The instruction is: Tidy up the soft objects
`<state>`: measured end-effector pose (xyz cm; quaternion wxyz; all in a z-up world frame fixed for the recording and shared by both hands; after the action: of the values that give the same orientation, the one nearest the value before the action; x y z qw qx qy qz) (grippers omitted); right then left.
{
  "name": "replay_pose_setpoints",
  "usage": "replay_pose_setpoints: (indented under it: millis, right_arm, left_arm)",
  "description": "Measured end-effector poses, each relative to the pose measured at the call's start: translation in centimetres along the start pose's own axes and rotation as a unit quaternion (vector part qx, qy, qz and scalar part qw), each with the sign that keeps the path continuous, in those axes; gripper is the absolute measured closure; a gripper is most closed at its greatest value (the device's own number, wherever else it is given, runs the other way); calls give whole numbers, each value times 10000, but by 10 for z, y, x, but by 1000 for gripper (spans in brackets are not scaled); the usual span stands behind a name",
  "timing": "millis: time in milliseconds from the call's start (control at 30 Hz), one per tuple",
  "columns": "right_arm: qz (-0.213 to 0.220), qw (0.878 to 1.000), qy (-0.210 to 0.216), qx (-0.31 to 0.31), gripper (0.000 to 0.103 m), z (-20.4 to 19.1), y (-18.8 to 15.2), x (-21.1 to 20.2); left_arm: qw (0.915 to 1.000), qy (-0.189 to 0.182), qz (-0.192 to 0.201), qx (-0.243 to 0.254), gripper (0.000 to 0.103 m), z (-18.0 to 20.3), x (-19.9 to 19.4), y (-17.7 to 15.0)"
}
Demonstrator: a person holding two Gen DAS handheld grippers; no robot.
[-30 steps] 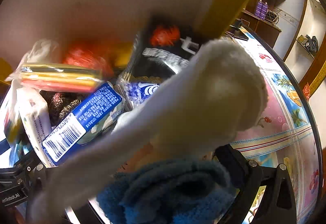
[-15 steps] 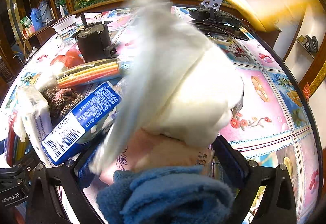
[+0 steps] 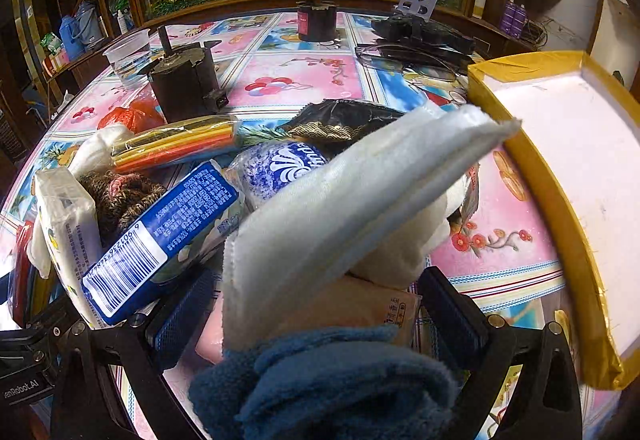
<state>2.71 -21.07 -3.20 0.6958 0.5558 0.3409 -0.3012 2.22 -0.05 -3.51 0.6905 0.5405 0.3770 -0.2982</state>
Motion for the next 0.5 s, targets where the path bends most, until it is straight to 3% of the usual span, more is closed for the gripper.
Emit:
replay_pose_setpoints:
  millis: [500]
  right_arm:
    - [2,10000,6,4,0,1,1,1]
  left_arm:
    - [10000,-1,0,-1,0,0,0,0]
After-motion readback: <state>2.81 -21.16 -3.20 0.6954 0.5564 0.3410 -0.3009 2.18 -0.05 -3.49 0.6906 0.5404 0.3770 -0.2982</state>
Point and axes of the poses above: each gripper's, at about its wrist camera, not at the fingertips, and x roughly the way its jaws point, z to its right, y to its top, the point moved 4 cm from there along x, roughly the way its jaws point, and after that the axes turned 14 degrees about -x, right-handed, at the moved point
